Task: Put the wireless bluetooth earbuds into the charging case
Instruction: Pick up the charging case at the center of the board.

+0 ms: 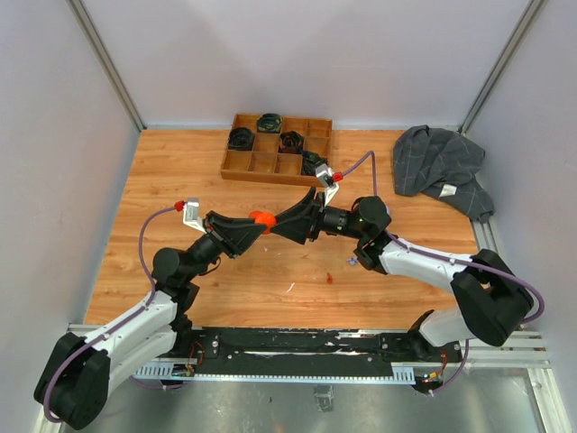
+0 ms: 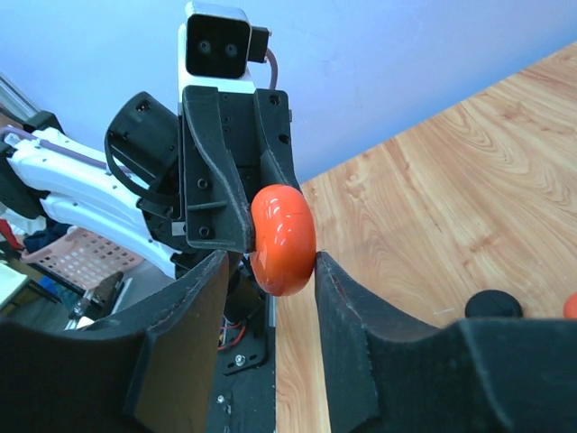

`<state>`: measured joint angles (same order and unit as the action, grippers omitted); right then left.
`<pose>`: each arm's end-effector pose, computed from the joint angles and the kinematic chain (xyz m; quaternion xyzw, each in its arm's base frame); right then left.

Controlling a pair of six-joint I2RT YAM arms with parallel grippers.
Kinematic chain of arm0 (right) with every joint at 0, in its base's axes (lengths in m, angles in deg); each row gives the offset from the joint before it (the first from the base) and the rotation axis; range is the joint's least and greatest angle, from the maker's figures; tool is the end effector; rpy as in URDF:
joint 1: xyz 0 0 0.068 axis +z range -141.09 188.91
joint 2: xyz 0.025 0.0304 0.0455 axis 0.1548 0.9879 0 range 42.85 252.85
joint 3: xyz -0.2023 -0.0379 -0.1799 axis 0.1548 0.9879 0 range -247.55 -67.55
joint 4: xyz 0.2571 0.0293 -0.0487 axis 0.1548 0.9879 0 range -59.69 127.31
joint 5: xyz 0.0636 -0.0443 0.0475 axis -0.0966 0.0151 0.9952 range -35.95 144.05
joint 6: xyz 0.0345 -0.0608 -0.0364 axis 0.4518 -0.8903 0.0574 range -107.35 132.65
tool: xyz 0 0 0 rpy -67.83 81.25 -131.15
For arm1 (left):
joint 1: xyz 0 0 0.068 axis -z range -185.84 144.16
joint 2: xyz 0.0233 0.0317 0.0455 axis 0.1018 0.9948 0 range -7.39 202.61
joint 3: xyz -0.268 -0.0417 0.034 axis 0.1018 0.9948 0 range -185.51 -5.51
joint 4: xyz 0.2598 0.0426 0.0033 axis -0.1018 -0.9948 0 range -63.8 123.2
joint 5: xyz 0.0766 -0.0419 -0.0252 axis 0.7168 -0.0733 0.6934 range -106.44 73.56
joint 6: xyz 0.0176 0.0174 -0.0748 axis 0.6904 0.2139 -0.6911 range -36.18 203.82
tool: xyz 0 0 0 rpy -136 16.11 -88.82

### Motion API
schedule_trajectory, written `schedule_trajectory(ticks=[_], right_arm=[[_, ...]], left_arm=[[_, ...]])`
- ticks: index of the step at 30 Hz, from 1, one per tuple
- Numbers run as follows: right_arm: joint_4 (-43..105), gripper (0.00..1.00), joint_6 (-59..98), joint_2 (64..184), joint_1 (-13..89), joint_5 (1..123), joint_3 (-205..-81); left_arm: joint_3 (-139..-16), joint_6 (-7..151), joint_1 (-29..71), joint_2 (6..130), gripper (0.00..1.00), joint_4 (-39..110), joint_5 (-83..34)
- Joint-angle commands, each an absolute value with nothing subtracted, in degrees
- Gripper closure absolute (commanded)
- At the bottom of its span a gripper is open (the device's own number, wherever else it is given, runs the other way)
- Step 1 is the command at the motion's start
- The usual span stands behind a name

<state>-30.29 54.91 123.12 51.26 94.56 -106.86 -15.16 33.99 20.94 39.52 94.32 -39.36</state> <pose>0.2063 0.2476 0.2998 -0.2834 0.5402 0.6637 0.4329 0.1637 -0.1120 0.2599 0.0563 0.5573 -0.5941 0.5773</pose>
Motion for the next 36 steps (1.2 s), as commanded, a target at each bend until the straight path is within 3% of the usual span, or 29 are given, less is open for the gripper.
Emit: schedule_trajectory(ticks=[1,12,16,18,22,27,32,36], right_arm=[[-39.0,0.58,58.7,124.3,50.7,96.9,-107.0],[-43.5,0.73,60.2,126.4,50.7,97.4,-107.2],[-44.0,0.84,60.1,126.5,50.7,97.9,-107.3],[-43.9,0.9,59.5,126.3,50.7,98.2,-107.0],[-41.3,0.98,57.8,124.5,50.0,98.3,-106.3],[-33.5,0.99,53.6,122.1,49.5,99.7,-107.1],[-21.8,0.99,47.9,120.0,48.6,104.4,-110.0],[-0.3,0.99,35.8,116.4,47.3,105.5,-114.9]], left_arm=[[-14.6,32.2,21.6,39.9,0.97,99.2,-38.9],[-13.2,26.0,21.8,45.6,0.94,110.6,-41.4],[-12.9,25.7,21.9,47.5,0.89,112.8,-42.1],[-12.9,26.3,21.9,47.3,0.85,112.0,-42.1],[-13.3,29.3,21.8,45.4,0.67,107.2,-41.9],[-14.5,34.5,21.9,41.2,0.41,97.3,-41.4],[-17.6,40.3,21.9,38.0,0.3,87.3,-43.6],[-20.2,45.3,21.9,37.4,0.26,81.7,-48.7]])
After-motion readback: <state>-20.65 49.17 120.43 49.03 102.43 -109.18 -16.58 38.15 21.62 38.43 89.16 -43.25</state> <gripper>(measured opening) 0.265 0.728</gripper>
